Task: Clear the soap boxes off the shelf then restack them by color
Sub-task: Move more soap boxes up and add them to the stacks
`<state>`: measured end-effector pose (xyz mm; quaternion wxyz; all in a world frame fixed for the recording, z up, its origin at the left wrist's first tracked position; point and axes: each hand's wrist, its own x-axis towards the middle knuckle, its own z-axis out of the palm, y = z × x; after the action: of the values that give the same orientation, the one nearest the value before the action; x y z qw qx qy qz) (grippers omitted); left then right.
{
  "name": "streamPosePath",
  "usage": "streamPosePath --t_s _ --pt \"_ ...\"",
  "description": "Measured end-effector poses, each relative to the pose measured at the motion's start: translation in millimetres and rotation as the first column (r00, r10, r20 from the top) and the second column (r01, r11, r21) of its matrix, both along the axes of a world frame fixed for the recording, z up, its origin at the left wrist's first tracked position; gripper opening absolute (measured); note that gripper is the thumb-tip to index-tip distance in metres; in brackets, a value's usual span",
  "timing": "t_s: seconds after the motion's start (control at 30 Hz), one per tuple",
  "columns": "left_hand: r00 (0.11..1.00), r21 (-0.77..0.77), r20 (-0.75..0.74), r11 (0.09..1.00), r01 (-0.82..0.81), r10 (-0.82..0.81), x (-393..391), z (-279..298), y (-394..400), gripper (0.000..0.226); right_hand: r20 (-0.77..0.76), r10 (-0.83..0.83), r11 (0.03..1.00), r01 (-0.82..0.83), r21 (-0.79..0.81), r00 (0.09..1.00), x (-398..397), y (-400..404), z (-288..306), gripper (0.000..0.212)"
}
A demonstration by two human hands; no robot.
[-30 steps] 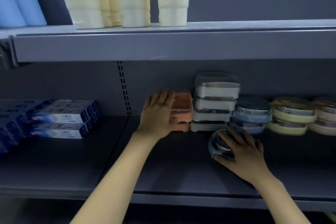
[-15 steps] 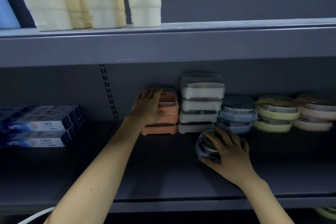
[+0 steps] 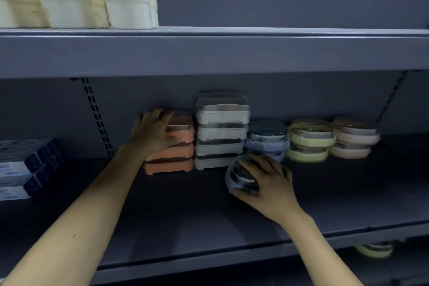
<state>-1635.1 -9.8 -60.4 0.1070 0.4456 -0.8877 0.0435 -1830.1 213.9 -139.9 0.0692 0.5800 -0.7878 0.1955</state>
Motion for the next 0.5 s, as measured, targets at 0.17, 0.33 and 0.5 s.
streamPosePath --t_s 0.17,0.33,0.5 --pt "0.997 -0.044 -0.066 0.998 -0.045 0.042 -4.4 0.0 12.2 0.090 -0.058 -0.055 0.989 0.047 -0.141 0.997 -31.9 12.3 34.5 0.080" --pt "0.985 -0.103 -0.161 0.994 0.043 -0.060 -20.0 4.6 35.8 0.084 -0.071 -0.058 0.980 0.043 -0.196 0.996 -65.7 2.5 69.8 0.077" --pt "0.941 -0.269 -0.193 0.937 0.222 -0.278 -40.1 11.6 59.9 0.077 -0.116 -0.031 0.995 0.019 -0.101 0.993 -79.0 -20.8 80.8 0.072"
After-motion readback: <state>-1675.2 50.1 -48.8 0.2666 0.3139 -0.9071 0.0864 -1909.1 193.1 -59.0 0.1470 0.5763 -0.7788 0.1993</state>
